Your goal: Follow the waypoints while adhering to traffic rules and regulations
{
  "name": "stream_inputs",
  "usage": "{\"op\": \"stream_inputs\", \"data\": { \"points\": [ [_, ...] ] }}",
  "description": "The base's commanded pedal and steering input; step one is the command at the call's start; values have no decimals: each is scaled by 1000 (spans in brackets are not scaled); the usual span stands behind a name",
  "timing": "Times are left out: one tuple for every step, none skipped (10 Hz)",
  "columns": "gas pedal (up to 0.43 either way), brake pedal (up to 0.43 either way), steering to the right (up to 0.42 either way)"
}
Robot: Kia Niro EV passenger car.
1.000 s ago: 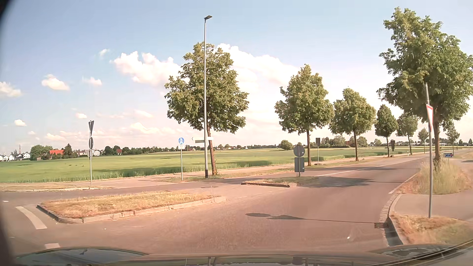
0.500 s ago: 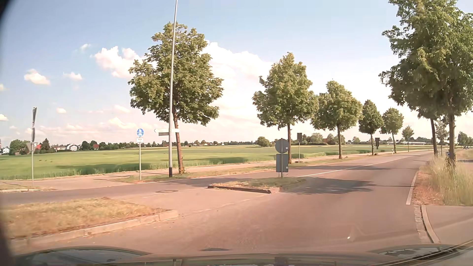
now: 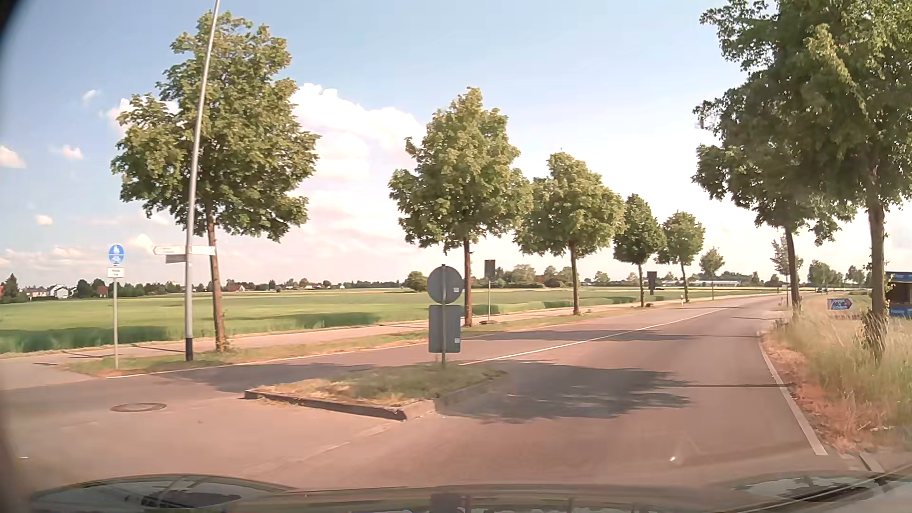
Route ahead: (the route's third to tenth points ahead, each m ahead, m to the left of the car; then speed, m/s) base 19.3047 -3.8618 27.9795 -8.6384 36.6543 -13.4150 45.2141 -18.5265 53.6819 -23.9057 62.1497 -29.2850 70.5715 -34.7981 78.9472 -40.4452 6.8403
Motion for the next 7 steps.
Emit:
{"op": "stream_inputs", "data": {
  "points": [
    [189,12,216],
    [189,12,216],
    [189,12,217],
    [189,12,219],
    [189,12,219],
    [197,12,220],
    [197,12,217]
  ]
}}
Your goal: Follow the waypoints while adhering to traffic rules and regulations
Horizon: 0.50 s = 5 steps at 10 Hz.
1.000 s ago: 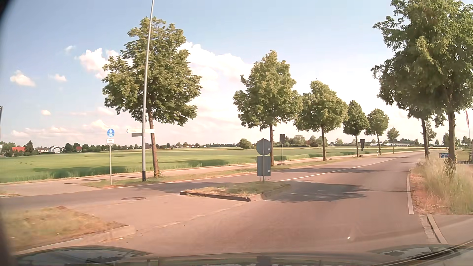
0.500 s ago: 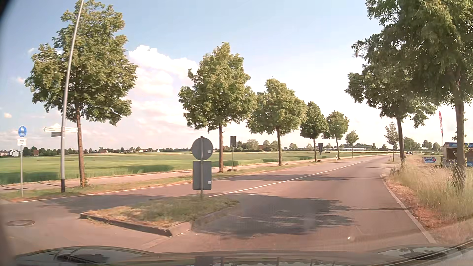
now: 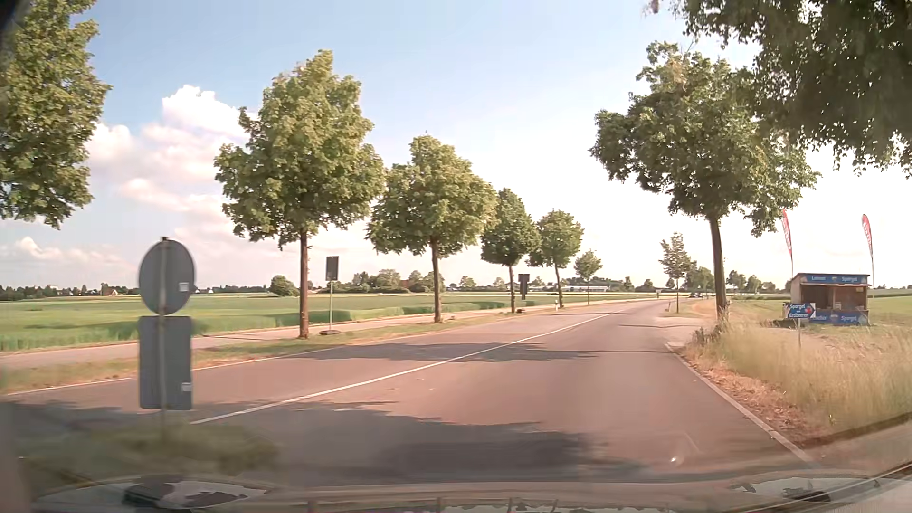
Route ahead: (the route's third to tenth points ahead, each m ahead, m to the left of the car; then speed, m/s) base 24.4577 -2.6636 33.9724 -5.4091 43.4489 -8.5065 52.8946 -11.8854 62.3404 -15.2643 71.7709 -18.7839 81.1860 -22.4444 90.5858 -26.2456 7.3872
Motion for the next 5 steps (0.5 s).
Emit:
{"op": "stream_inputs", "data": {
  "points": [
    [209,12,211],
    [240,12,193],
    [240,12,160],
    [240,12,124],
    [240,12,94]
  ]
}}
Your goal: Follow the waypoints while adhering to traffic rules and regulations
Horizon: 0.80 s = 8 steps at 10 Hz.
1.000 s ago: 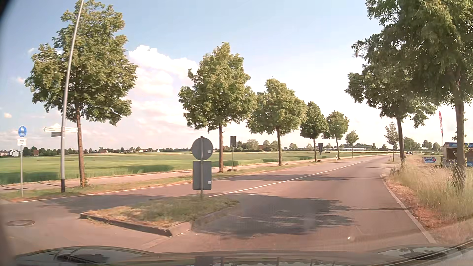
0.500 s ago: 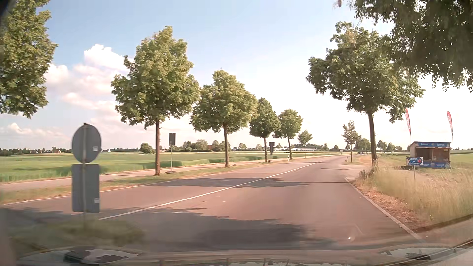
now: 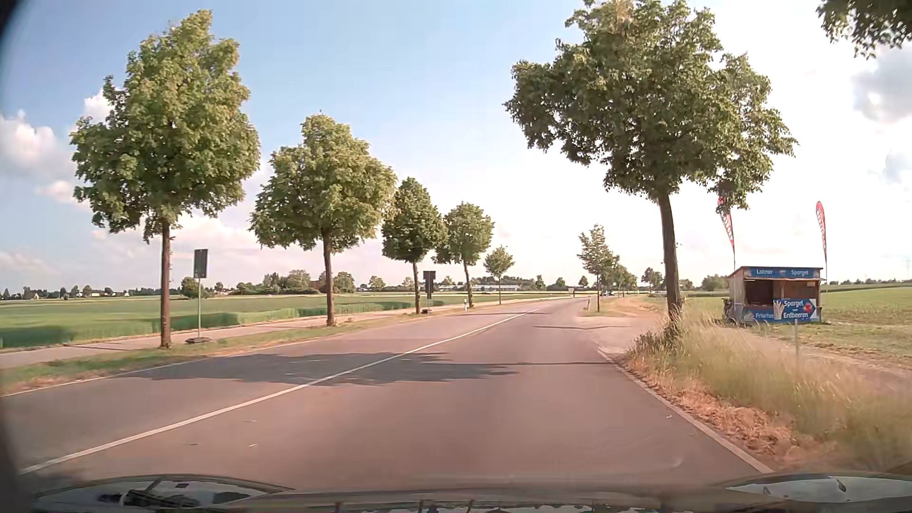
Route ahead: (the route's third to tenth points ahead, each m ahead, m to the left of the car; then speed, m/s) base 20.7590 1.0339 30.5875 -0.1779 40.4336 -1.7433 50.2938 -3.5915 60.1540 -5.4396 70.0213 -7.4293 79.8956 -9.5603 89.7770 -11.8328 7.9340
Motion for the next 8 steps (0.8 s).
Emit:
{"op": "stream_inputs", "data": {
  "points": [
    [248,12,59],
    [248,12,28],
    [248,12,16],
    [248,12,13],
    [248,12,11],
    [248,12,7],
    [268,12,4],
    [280,12,6]
  ]
}}
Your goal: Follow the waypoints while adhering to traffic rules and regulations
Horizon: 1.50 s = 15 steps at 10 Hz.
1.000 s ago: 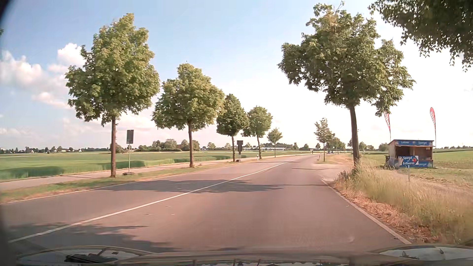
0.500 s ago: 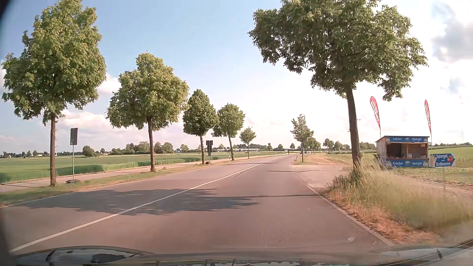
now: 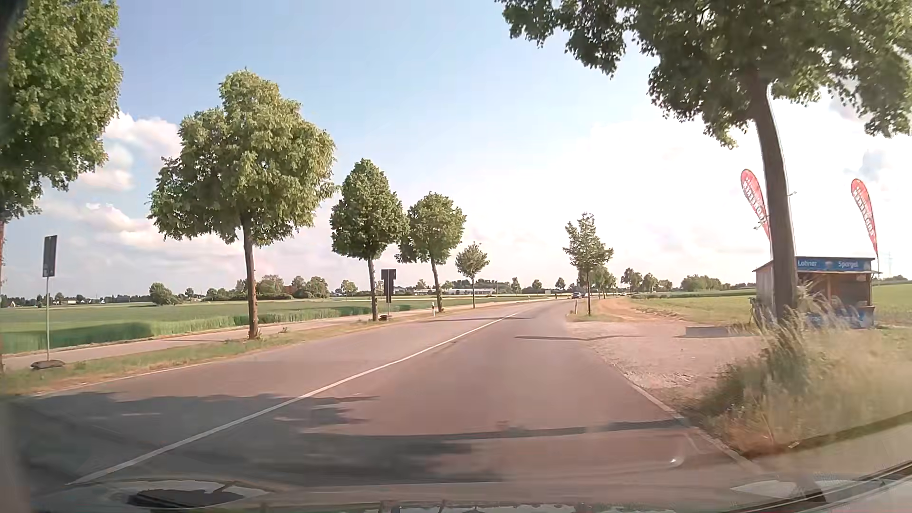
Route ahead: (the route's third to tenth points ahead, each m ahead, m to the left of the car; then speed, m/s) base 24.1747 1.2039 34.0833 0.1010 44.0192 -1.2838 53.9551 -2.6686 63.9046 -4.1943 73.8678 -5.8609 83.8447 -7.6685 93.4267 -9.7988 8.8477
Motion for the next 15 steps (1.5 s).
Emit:
{"op": "stream_inputs", "data": {
  "points": [
    [287,12,7],
    [287,12,10],
    [287,12,18],
    [287,12,24],
    [287,12,24],
    [287,12,24],
    [287,12,30],
    [299,12,36],
    [339,12,40],
    [358,12,40],
    [350,12,39],
    [358,12,36],
    [449,12,31],
    [480,12,25],
    [480,12,25]
  ]
}}
